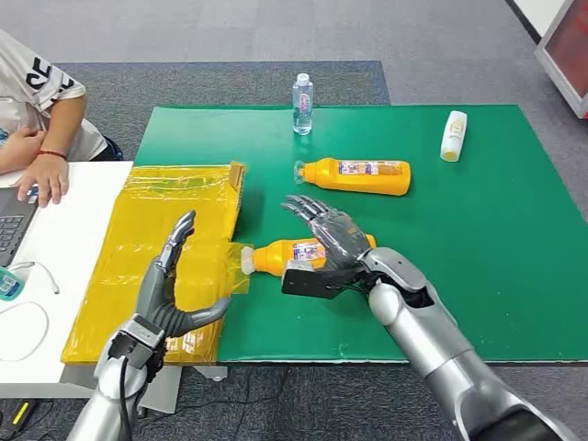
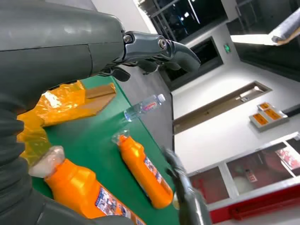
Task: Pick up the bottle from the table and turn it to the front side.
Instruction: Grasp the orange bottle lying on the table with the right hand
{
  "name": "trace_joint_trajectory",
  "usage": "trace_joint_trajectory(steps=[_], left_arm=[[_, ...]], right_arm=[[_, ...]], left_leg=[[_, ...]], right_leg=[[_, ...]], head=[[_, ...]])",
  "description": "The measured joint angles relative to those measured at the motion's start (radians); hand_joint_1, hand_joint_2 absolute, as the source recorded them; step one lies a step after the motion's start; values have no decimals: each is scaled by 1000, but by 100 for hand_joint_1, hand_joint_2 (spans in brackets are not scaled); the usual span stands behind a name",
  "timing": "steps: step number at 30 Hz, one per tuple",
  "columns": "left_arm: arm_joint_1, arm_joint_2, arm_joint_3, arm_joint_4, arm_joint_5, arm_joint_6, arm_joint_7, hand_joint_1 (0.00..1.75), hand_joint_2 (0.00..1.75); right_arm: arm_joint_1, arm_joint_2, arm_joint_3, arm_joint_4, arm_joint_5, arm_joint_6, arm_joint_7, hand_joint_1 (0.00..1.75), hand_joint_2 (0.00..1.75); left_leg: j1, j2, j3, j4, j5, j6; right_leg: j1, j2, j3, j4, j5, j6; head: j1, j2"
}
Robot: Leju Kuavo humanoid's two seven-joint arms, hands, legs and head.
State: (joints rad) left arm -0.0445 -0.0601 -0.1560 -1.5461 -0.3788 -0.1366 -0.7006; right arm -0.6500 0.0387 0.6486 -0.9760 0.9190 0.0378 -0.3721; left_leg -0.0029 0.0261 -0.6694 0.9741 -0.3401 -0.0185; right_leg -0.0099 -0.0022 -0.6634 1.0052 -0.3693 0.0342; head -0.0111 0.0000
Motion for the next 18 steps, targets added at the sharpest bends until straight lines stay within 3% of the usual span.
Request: trace_joint_trajectory(steps=[9, 18], left_arm=[[-26, 20, -40, 26, 35, 17, 0, 0, 175], [-28, 44, -49, 42, 43, 31, 0, 0, 175]], right_arm=[[-172, 51, 177, 275, 56, 101, 50, 0, 175], [-254, 99, 283, 469, 93, 223, 158, 0, 175]], left_leg=[[0, 0, 0, 0, 0, 0], [0, -1, 0, 0, 0, 0]], right_leg=[[0, 0, 0, 0, 0, 0], [0, -1, 0, 0, 0, 0]], head=[[0, 0], [0, 0]])
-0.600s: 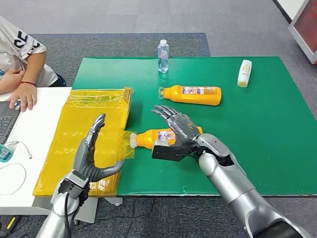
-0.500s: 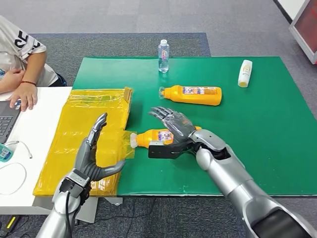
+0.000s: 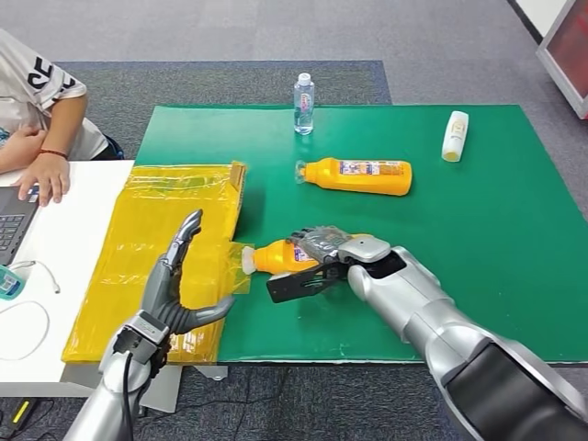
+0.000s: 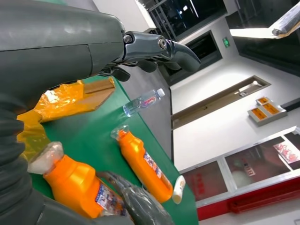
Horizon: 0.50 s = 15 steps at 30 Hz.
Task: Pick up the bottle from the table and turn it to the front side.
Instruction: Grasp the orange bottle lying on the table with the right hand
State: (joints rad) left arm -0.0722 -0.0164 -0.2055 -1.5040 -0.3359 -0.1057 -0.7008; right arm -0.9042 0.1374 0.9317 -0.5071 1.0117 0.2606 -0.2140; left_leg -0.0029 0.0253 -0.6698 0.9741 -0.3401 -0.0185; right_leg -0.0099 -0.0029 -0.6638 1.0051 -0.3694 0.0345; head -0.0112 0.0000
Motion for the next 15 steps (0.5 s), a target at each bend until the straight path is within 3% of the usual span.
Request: trace_joint_trajectory(steps=[15], left_arm=[[-25, 21, 0, 30, -20, -14, 0, 0, 175]], right_arm=[[-73, 10, 34, 113, 2, 26, 122, 0, 175]], left_leg=[[0, 0, 0, 0, 0, 0]], right_leg=[[0, 0, 0, 0, 0, 0]], head=[[0, 0]])
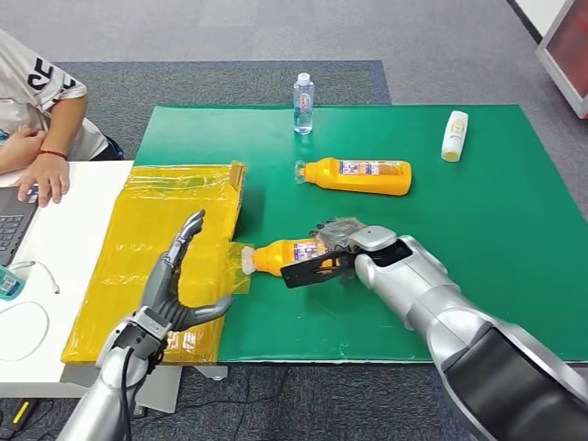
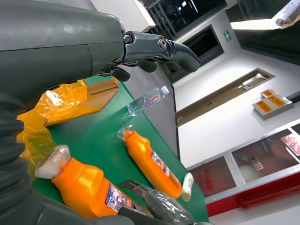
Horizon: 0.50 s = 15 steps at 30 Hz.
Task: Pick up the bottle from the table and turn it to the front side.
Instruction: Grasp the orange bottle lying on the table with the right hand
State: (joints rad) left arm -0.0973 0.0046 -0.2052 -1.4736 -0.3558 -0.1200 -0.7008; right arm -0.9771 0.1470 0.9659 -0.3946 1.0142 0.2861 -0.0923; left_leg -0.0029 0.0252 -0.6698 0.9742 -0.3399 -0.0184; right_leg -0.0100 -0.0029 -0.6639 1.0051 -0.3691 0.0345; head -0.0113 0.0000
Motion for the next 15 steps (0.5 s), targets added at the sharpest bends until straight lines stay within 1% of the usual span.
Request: trace_joint_trajectory(steps=[7, 15], left_arm=[[-13, 2, 0, 14, -2, -1, 0, 0, 175], [-27, 4, 0, 23, 13, -2, 0, 0, 175]], right_arm=[[-13, 0, 0, 23, 13, 32, 8, 0, 175], [-19, 6, 0, 42, 34, 115, 20, 0, 175]], left_leg=[[0, 0, 0, 0, 0, 0], [0, 0, 0, 0, 0, 0]], right_leg=[[0, 0, 0, 0, 0, 0], [0, 0, 0, 0, 0, 0]], head=[[0, 0], [0, 0]])
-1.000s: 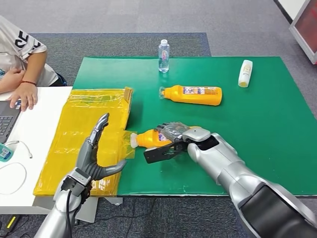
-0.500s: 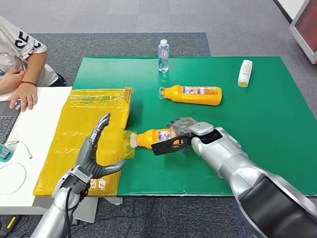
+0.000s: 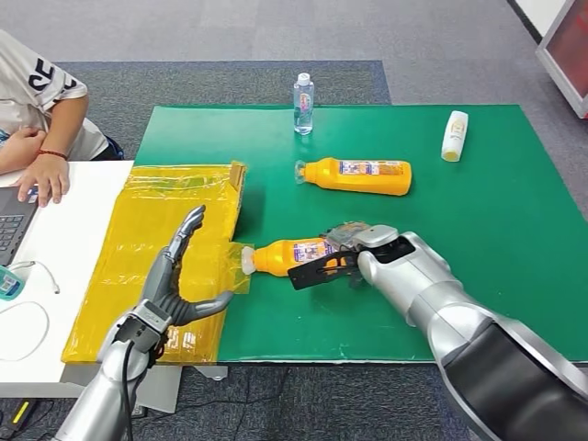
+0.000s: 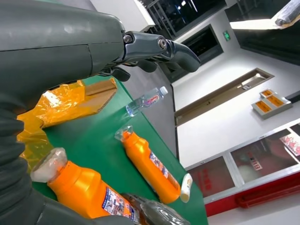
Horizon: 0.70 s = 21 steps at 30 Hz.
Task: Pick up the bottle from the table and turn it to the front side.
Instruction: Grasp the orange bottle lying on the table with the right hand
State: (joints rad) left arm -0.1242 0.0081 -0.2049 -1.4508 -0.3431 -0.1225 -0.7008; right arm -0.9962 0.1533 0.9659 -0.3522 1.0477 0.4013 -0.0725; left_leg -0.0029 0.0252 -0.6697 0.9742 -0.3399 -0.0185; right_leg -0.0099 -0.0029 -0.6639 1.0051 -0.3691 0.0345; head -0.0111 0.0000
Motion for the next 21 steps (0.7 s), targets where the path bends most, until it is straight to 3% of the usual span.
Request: trace_joint_trajectory(steps=[7, 11, 21], left_arm=[[-3, 6, 0, 0, 8, 1, 0, 0, 175], [-3, 9, 0, 0, 8, 1, 0, 0, 175], [-2, 13, 0, 0, 8, 4, 0, 0, 175]], right_arm=[[-6, 10, 0, 10, 14, 30, 18, 0, 175], [-6, 12, 0, 12, 13, 22, 27, 175, 175], [1, 8, -5, 15, -20, -66, 6, 175, 175]], left_leg=[[0, 0, 0, 0, 0, 0], [0, 0, 0, 0, 0, 0], [0, 0, 0, 0, 0, 0]], right_leg=[[0, 0, 0, 0, 0, 0], [0, 0, 0, 0, 0, 0], [0, 0, 0, 0, 0, 0]], head=[[0, 0], [0, 0], [0, 0]])
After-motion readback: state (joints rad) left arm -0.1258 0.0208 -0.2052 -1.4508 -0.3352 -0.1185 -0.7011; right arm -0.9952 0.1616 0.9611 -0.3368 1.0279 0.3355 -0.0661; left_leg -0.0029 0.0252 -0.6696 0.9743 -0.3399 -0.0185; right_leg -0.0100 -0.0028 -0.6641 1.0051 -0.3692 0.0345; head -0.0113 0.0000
